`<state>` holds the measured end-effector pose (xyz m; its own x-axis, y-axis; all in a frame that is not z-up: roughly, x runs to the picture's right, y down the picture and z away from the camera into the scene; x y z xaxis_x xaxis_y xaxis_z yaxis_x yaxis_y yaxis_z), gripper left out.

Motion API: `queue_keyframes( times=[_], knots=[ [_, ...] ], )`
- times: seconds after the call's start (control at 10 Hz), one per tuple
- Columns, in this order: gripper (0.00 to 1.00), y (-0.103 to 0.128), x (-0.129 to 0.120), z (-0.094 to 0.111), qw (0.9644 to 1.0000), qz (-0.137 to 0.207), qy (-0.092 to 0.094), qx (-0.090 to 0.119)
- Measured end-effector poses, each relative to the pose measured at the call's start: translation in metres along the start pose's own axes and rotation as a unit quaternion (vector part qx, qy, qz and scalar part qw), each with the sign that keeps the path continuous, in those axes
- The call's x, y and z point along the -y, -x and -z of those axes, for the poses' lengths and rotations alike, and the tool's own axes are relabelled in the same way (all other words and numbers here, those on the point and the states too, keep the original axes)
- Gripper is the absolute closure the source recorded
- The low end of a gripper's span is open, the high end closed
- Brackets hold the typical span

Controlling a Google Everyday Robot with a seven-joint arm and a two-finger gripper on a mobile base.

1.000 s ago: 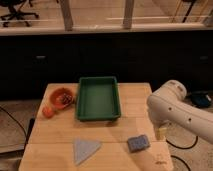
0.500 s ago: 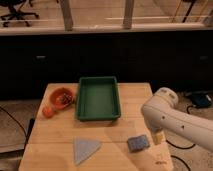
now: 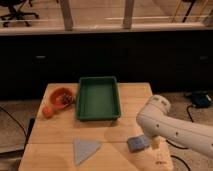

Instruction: Wipe tray with sponge

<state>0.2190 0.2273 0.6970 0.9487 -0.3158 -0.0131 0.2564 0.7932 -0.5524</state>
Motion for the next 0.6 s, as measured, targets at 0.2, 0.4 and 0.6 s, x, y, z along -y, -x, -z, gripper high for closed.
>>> queue_keyframes(
  times=[0.2,0.4,0.6],
  knots=[
    [0.20,0.007,-0.001,-0.006,0.9999,0.013,0.000,0.000],
    [0.20,0.012,-0.002,-0.013,0.9997,0.022,0.000,0.004],
    [0.20,0.016,-0.004,-0.020,0.9995,0.031,-0.002,0.009]
  ],
)
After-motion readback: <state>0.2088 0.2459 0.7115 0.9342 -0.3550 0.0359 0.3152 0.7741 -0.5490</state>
